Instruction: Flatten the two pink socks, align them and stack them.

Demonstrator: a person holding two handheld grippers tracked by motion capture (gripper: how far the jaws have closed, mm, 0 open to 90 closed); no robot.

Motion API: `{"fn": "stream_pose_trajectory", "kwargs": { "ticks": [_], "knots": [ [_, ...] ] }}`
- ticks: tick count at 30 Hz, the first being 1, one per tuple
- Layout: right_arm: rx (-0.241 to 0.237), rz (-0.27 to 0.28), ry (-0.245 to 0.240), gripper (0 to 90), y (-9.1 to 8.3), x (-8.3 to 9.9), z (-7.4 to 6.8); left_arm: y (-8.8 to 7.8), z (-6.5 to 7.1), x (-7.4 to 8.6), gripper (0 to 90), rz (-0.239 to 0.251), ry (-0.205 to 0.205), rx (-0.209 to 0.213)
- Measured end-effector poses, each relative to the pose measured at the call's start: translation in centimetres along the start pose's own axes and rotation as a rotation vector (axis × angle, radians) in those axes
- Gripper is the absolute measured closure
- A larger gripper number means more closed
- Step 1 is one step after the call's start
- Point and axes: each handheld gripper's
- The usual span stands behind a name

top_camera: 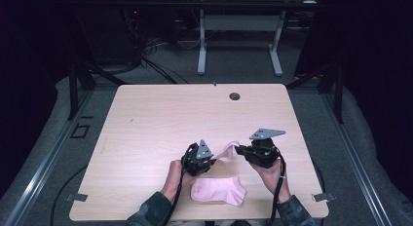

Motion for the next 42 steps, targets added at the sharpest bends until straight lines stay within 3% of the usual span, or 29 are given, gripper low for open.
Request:
{"fn": "stream_pose_trajectory", "kwargs": {
  "ticks": [1, 2, 6, 9, 12, 14, 15, 17, 18, 20, 23, 26, 27, 29, 30, 31, 34, 35, 38, 40, 42],
  "knots": [
    [-0.008, -0.004, 0.009, 87.4, -0.2, 0.1, 0.1, -0.5, 0.0, -0.1, 84.8, -0.004, -0.015, 0.024],
    [-0.028, -0.021, 0.025, 87.4, -0.6, 0.2, 0.2, -1.0, -0.2, -0.3, 85.1, -0.021, -0.051, 0.086],
    [-0.112, -0.091, 0.112, 87.2, -1.8, 0.4, 0.5, -3.0, -1.2, -0.9, 85.0, -0.090, -0.149, 0.197],
    [-0.155, -0.177, 0.177, 86.7, -0.8, 0.3, 1.8, -2.7, -2.8, -0.8, 82.9, -0.140, -0.216, 0.209],
    [-0.134, -0.240, 0.195, 82.3, 2.1, 0.4, 3.2, -1.3, -4.6, -0.3, 77.9, -0.184, -0.279, 0.188],
    [-0.071, -0.263, 0.178, 75.5, 4.3, 0.5, 4.0, -0.5, -5.3, 0.0, 71.7, -0.195, -0.306, 0.165],
    [-0.049, -0.259, 0.175, 72.2, 5.0, 0.6, 4.4, -0.4, -5.5, 0.1, 69.8, -0.194, -0.309, 0.168],
    [-0.033, -0.242, 0.174, 68.2, 6.0, 0.8, 4.8, -0.1, -5.8, 0.2, 65.3, -0.191, -0.316, 0.122],
    [-0.022, -0.222, 0.157, 66.7, 6.3, 0.8, 5.0, -0.1, -6.0, 0.2, 63.9, -0.178, -0.322, 0.124],
    [-0.004, -0.215, 0.113, 63.7, 6.6, 0.8, 5.1, -0.1, -6.1, 0.2, 64.4, -0.163, -0.320, 0.115],
    [0.033, -0.188, 0.003, 57.7, 6.8, 0.7, 4.7, -0.2, -6.0, 0.2, 70.9, -0.153, -0.302, 0.104],
    [0.036, -0.173, -0.076, 54.0, 7.1, 1.1, 4.0, -0.4, -5.8, 0.0, 78.1, -0.123, -0.300, 0.103],
    [0.032, -0.169, -0.085, 53.9, 7.2, 1.2, 3.8, -0.4, -5.7, -0.1, 80.2, -0.117, -0.294, 0.108],
    [0.055, -0.161, -0.150, 54.8, 7.5, 1.4, 3.3, -0.5, -5.5, -0.2, 82.2, -0.114, -0.282, 0.108],
    [0.064, -0.163, -0.164, 59.0, 7.7, 1.4, 3.2, -0.5, -5.4, -0.3, 82.8, -0.111, -0.276, 0.110],
    [0.061, -0.165, -0.169, 63.4, 7.9, 1.4, 3.2, -0.5, -5.3, -0.3, 83.0, -0.112, -0.273, 0.094],
    [0.030, -0.133, -0.149, 82.4, 7.7, 1.6, 3.5, -1.0, -5.1, -0.4, 83.0, -0.101, -0.268, 0.118],
    [0.004, -0.120, -0.138, 84.8, 7.2, 1.6, 3.6, -1.2, -5.0, -0.5, 83.0, -0.101, -0.267, 0.125],
    [-0.030, -0.105, -0.109, 85.8, 5.2, 1.3, 3.0, -2.2, -4.2, -0.8, 83.0, -0.092, -0.250, 0.159],
    [-0.058, -0.139, -0.058, 85.8, 2.8, 0.9, 2.1, -3.1, -3.6, -1.1, 82.9, -0.076, -0.255, 0.208],
    [-0.095, -0.193, 0.010, 85.5, 0.4, 0.4, 1.3, -3.5, -3.1, -1.3, 80.2, -0.080, -0.245, 0.230]
  ]
}}
Point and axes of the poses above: each handheld gripper's, and its own axes: y roughly forward along the jaws, x roughly out of its underside, z roughly to its right, and after that the axes turned 6 degrees about z, right-handed
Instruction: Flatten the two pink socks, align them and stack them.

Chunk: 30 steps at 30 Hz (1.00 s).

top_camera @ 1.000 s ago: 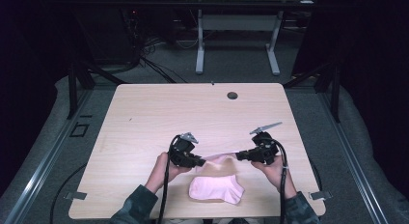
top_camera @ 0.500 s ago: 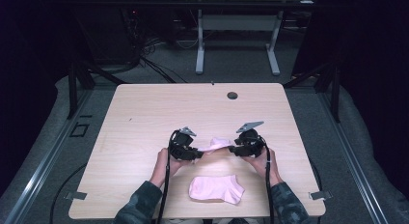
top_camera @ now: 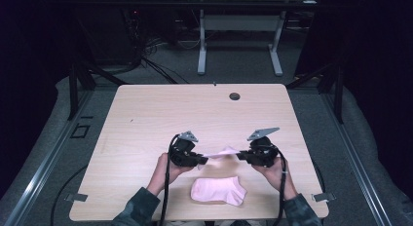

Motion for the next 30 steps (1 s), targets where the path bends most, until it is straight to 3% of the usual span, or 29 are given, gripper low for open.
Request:
{"fn": "stream_pose_trajectory", "kwargs": {
  "ticks": [2, 3, 5, 6, 9, 10, 14, 16, 18, 21, 25, 30],
  "knots": [
    [-0.051, -0.046, 0.076, 84.4, -1.2, -0.4, 0.3, 0.4, -0.1, -0.1, 78.7, -0.013, 0.002, 0.000],
    [-0.052, -0.060, 0.101, 81.8, -1.0, -0.8, 0.7, 0.7, -0.5, -0.1, 76.2, -0.018, -0.009, -0.009],
    [0.002, -0.077, 0.141, 72.0, 0.1, -1.5, 1.8, 1.6, -1.6, 0.0, 70.9, -0.036, -0.040, -0.052],
    [0.025, -0.090, 0.155, 70.6, 1.2, -1.9, 2.6, 2.0, -2.4, 0.1, 66.6, -0.035, -0.065, -0.053],
    [0.149, -0.120, 0.154, 59.2, 3.6, -2.2, 4.3, 2.4, -3.7, 0.5, 59.7, -0.035, -0.108, -0.103],
    [0.123, -0.124, 0.153, 54.9, 4.4, -2.0, 5.0, 2.4, -3.8, 0.6, 56.7, -0.026, -0.119, -0.102],
    [0.123, -0.050, 0.179, 48.4, 4.7, -0.9, 6.0, 2.0, -4.1, 0.8, 54.6, -0.021, -0.140, -0.133],
    [0.136, -0.015, 0.191, 48.4, 4.0, -0.5, 5.9, 1.7, -4.1, 0.9, 53.2, -0.030, -0.151, -0.176],
    [0.126, -0.020, 0.182, 47.8, 3.5, -0.1, 5.6, 1.5, -4.1, 1.1, 52.6, -0.045, -0.154, -0.208],
    [0.108, -0.056, 0.163, 48.3, 3.8, 0.4, 4.9, 1.5, -3.7, 1.4, 52.3, -0.058, -0.148, -0.212],
    [0.133, -0.082, 0.127, 49.4, 5.1, 1.1, 4.6, 2.6, -2.8, 1.6, 51.7, -0.097, -0.097, -0.258],
    [0.170, -0.117, 0.047, 55.0, 6.2, 1.5, 3.5, 3.5, -2.2, 1.7, 55.3, -0.126, -0.057, -0.297]
  ]
}}
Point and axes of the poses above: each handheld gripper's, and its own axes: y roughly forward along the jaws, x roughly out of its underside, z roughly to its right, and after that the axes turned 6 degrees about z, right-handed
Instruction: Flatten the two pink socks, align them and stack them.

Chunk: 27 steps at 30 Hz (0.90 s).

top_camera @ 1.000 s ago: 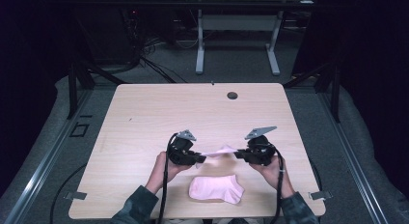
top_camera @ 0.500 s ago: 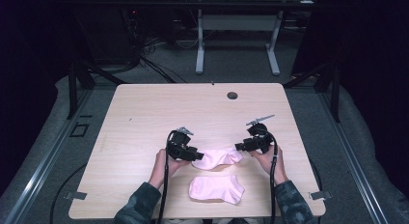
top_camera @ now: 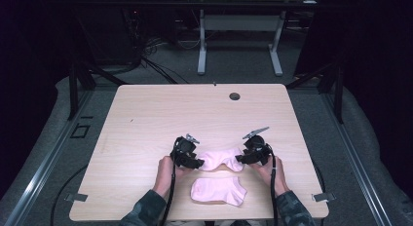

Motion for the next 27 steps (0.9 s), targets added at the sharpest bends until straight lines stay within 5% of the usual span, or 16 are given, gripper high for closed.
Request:
{"fn": "stream_pose_trajectory", "kwargs": {
  "ticks": [5, 11, 15, 27],
  "knots": [
    [0.035, 0.011, -0.039, 66.2, 0.0, 0.2, -0.6, 0.2, 0.6, 0.0, 63.3, 0.002, 0.054, -0.051],
    [0.024, 0.041, -0.056, 78.8, -0.2, 0.8, -0.9, 0.2, 0.8, 0.1, 75.9, 0.014, 0.087, -0.052],
    [0.014, 0.070, -0.036, 83.0, -0.2, 1.2, -1.0, 0.2, 0.7, 0.2, 82.9, 0.021, 0.089, -0.048],
    [-0.034, 0.097, 0.016, 84.6, -1.3, 1.4, -0.5, -0.7, 0.1, 0.5, 85.6, 0.065, 0.051, 0.002]
  ]
}}
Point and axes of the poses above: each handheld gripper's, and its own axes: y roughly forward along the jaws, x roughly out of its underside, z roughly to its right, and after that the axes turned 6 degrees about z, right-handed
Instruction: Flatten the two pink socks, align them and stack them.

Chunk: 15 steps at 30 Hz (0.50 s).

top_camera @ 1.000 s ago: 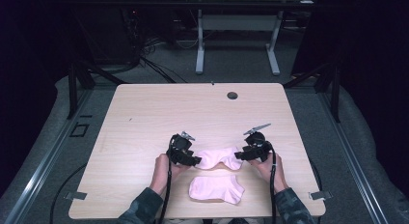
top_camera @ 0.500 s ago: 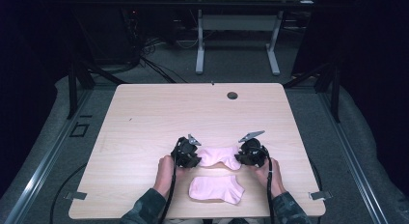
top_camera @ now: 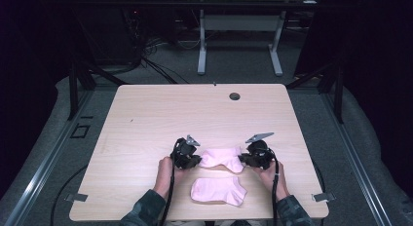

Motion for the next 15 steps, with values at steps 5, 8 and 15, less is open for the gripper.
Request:
{"fn": "stream_pose_trajectory", "kwargs": {
  "ticks": [5, 8, 15],
  "knots": [
    [-0.010, 0.039, -0.003, 84.6, -2.1, -0.5, -0.6, -1.8, 0.3, -0.6, 85.5, 0.032, 0.001, 0.025],
    [-0.025, 0.054, -0.006, 84.5, -3.8, -0.7, -1.3, -3.4, 0.8, -1.0, 85.5, 0.045, 0.007, 0.043],
    [-0.071, 0.050, -0.021, 84.3, -7.5, -0.4, -3.4, -6.6, 2.2, -0.6, 85.5, 0.043, 0.008, 0.124]
  ]
}}
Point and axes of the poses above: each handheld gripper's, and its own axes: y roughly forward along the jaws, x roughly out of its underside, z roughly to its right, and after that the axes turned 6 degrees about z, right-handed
